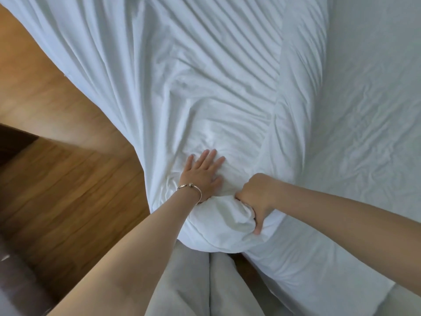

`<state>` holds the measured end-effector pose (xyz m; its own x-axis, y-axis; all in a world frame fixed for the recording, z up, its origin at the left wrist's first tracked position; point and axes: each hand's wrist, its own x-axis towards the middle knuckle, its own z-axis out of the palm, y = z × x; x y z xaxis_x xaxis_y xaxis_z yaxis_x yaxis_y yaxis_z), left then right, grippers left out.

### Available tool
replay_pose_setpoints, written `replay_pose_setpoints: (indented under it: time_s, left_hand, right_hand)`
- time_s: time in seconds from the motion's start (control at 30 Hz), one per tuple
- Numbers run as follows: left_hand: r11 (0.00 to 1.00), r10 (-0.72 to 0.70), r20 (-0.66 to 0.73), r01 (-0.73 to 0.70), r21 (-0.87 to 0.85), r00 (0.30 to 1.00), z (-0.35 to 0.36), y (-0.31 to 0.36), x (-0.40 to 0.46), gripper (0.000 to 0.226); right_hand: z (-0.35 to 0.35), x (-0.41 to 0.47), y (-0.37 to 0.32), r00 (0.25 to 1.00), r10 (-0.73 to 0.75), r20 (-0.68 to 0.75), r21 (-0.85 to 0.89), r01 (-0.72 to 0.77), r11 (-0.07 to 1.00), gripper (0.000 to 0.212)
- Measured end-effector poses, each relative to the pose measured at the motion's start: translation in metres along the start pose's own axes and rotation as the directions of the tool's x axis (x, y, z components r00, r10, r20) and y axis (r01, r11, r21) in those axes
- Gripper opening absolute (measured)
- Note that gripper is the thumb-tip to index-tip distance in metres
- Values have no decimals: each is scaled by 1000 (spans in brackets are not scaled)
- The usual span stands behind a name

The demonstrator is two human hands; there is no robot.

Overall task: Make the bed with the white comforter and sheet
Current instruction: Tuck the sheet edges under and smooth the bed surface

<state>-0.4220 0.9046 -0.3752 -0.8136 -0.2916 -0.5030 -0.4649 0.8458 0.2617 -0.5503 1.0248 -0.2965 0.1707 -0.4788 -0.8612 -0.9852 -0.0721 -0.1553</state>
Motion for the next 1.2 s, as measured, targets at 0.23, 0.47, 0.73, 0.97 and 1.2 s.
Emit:
replay_pose_setpoints:
  time_s: [0.23, 0.47, 0.73, 0.97, 1.2]
  left_hand:
    - [992, -105, -29, 102, -74, 994, 15, 7, -9, 58]
    - [961, -248, -68, 237, -143, 966, 34, 32, -25, 65]
    - [985, 143, -69, -149, -86, 987, 58, 100, -58, 77]
    - [983, 81, -27, -84, -164, 996, 59, 99, -60, 51]
    - [969, 67, 52, -52, -243, 996, 52, 97, -53, 50]
  right_hand:
    - [138, -63, -18, 712, 263, -651, 121, -244, 962, 27]
    - [239, -85, -17, 693, 416, -589, 341, -254, 905, 46]
    - [144, -87, -17, 906, 117, -407, 261, -7, 965, 91]
    - [118, -50, -39, 987, -70, -147, 24, 74, 997, 51]
    - [185, -86, -57, 892, 277, -358, 264, -188, 946, 24]
